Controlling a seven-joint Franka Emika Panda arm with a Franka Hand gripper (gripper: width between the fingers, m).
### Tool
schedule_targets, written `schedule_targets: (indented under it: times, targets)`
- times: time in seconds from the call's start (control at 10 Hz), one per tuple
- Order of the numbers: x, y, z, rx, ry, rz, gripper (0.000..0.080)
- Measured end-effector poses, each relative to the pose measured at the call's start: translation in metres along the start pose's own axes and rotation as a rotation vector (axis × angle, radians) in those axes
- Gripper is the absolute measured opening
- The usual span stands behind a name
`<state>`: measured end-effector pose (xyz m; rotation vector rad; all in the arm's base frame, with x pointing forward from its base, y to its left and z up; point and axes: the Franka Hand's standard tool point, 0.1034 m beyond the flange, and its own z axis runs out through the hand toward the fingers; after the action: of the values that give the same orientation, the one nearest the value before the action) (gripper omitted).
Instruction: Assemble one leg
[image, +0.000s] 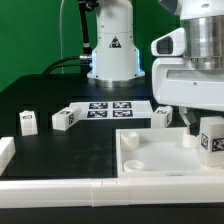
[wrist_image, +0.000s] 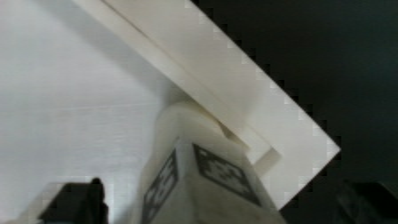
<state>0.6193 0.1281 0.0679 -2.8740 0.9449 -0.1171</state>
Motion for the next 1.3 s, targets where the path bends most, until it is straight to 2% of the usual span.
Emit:
schedule_targets:
  times: [0.4, 0.5, 0.9, 1.0, 1.1, 1.2, 1.3]
  targets:
    - [-0.0008, 0.0001, 0.001, -0.008, 0.001, -0.444, 0.0649]
    - [0.0, 0.0003, 0.0007, -0.017, 0.005, -0.597, 0.0649]
    - [0.0025, 0.0008, -0.0004, -0.023, 0.012, -0.773, 0.0649]
    - [0.0025, 0.0009, -0.0004, -0.023, 0.012, -0.773, 0.0519]
    - [0.0025, 0.0009, -0.0003, -0.023, 0.012, -0.773, 0.0519]
    - [0.0025, 0.0009, -0.0003, -0.023, 0.012, -0.773, 0.0373]
    - [0.0029, 0.0013, -0.0003, -0.024, 0.012, -0.773, 0.0373]
